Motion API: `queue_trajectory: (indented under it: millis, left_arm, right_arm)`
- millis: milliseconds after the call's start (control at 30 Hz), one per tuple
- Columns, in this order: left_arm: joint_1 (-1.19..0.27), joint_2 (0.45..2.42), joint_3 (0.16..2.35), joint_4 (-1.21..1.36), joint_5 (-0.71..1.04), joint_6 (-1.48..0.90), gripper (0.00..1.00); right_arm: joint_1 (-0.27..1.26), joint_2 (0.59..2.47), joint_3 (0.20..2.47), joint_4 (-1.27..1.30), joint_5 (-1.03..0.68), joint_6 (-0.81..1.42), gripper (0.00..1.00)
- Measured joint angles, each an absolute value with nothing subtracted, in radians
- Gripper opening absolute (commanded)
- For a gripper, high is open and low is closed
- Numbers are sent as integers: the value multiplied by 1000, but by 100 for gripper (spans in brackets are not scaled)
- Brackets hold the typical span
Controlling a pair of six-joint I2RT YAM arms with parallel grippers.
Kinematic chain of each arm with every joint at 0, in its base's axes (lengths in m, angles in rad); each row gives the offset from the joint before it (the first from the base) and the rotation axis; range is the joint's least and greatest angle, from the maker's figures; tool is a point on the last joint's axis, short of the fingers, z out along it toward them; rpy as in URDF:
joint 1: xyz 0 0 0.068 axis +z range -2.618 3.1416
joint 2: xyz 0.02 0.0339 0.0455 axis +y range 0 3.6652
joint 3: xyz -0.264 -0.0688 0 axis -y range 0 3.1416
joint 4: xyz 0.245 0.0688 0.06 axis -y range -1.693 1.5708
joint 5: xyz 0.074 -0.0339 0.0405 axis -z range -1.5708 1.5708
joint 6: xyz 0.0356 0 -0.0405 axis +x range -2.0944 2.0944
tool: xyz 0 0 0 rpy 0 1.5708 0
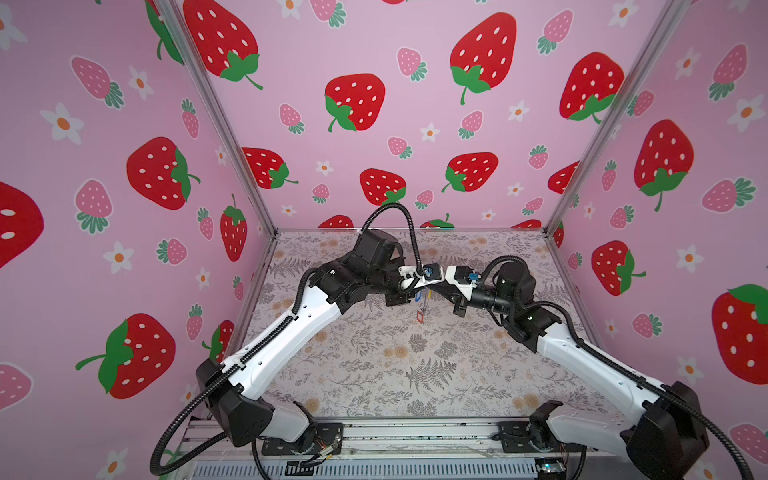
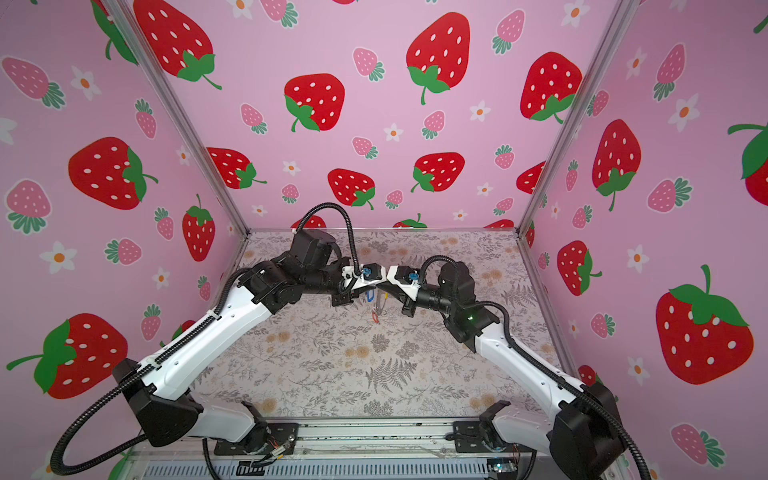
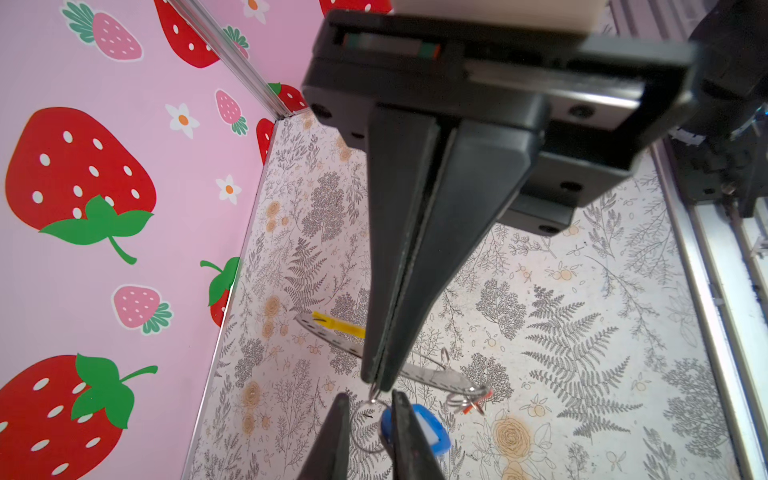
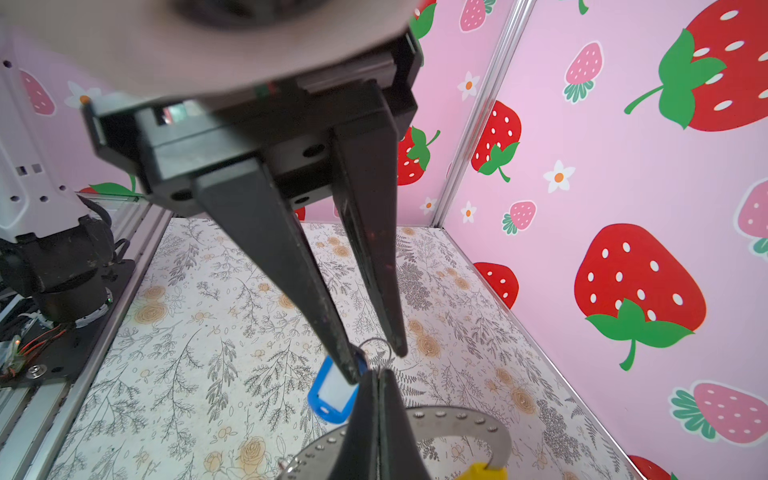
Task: Put the keys on the keyring
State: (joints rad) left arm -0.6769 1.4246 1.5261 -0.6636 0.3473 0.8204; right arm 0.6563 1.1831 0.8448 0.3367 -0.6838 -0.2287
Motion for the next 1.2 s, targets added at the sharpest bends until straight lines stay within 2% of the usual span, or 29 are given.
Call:
queue_trajectory:
  millis: [200,367,600,933,1067,1200]
  left_arm:
    - [-609,1370,1459,-597,406,733,32]
    - [-607,1332,1414,-562,450,666,32]
    - [-610,1330,1379,-514,484,554,40]
    - [-647,1330,1330,-426,367,401,50]
    - [-665,1330,1296,-388,303,352,50]
    - [-673,1330,1287,-363,287,320,45]
  right_arm:
    - [656,1179,833,361,-664,-224,0]
    - [656,1178,833,382,-653,-218,0]
    - [656,1178,833,395,-636,-209,0]
    - [656,1178,833,403,-592,-202,0]
    - [656,1178,833,403,-580,-202,0]
    - [656,1178,833,403,-572,-202,0]
